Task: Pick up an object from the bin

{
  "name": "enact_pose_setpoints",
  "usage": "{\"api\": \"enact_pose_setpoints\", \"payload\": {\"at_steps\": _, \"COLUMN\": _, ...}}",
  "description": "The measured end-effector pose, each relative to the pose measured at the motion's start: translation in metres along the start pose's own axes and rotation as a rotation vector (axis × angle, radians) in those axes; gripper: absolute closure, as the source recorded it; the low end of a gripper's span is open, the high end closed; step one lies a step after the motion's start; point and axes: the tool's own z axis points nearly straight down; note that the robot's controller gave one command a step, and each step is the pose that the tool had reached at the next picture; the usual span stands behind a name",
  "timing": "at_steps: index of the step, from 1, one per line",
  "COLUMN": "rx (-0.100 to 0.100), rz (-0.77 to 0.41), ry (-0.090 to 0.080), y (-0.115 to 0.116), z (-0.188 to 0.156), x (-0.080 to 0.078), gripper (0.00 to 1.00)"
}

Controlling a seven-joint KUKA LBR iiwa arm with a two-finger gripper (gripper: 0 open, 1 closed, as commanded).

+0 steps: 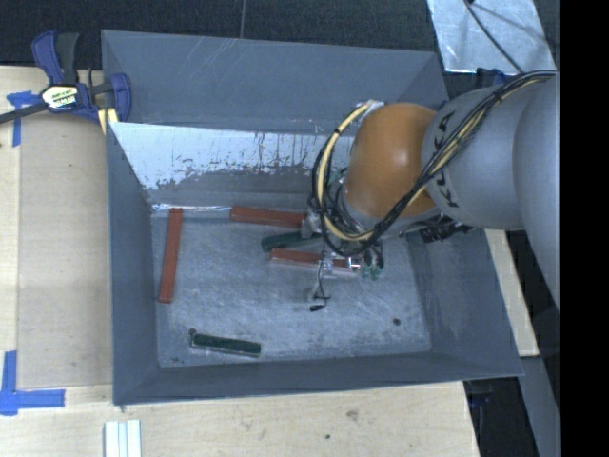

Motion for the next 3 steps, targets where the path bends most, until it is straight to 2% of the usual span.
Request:
{"api": "enact_pose_setpoints", "payload": {"at_steps": 1, "rx": 0.003, "rz": 0.004, "ry": 0.0, "y": -0.088, "z": 0.016, "x": -0.002, "gripper": 0.0}}
{"api": "enact_pose_setpoints", "payload": {"at_steps": 2, "rx": -0.002, "rz": -0.063, "ry": 0.001, "y": -0.044, "z": 0.017, "x": -0.015, "gripper": 0.0}}
{"api": "enact_pose_setpoints", "payload": {"at_steps": 3, "rx": -0.002, "rz": -0.06, "ry": -0.001, "y": -0.045, "z": 0.016, "x": -0.016, "gripper": 1.0}}
